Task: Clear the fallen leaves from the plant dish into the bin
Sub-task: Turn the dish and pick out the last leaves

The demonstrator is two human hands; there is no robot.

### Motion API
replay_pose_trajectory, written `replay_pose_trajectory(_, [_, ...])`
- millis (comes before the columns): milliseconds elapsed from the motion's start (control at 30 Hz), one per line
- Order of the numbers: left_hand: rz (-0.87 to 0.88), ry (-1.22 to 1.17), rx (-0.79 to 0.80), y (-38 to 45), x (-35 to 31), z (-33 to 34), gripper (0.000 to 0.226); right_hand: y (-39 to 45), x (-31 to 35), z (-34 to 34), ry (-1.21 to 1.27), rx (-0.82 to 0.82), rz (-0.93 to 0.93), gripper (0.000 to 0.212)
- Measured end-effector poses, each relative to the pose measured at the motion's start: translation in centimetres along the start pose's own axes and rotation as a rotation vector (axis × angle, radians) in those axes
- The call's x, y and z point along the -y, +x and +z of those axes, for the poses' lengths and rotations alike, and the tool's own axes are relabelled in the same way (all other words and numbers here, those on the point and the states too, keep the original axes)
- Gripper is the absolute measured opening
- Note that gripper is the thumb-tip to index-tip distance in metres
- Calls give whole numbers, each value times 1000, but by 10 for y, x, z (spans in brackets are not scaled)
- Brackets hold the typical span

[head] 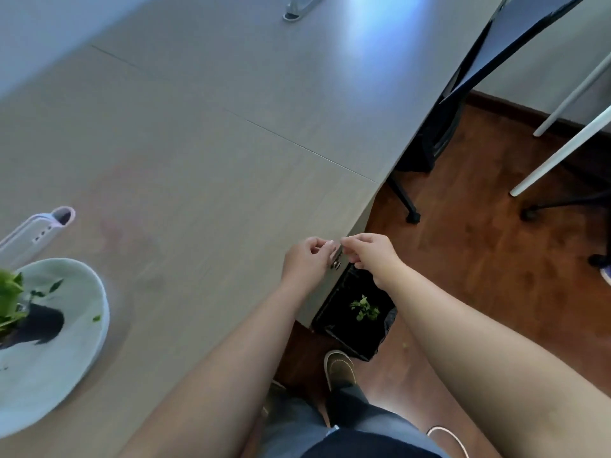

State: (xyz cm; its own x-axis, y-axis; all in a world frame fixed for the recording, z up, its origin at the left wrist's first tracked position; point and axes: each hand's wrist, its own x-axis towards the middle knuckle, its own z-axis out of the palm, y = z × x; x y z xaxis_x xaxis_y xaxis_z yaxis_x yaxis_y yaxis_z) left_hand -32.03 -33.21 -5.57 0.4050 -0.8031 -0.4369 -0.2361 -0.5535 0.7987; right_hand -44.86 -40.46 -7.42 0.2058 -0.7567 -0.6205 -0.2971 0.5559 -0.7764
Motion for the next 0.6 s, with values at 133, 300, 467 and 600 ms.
replay_pose_trajectory(133, [-122, -176, -184, -11, 19, -63, 26, -6, 30, 54, -95, 141, -52, 10])
replay_pose_trajectory(300, [-286, -457, -436, -34, 69, -142, 25, -19, 49, 134, -267, 313, -90, 13])
replay_pose_trajectory(467, [-488, -895, -678, -60, 129, -197, 21, -37, 54, 203, -436, 493, -131, 11])
replay_pose_trajectory(600, [-555, -1126, -778, -74, 169, -221, 28, -47, 54, 250, -548, 580, -156, 10])
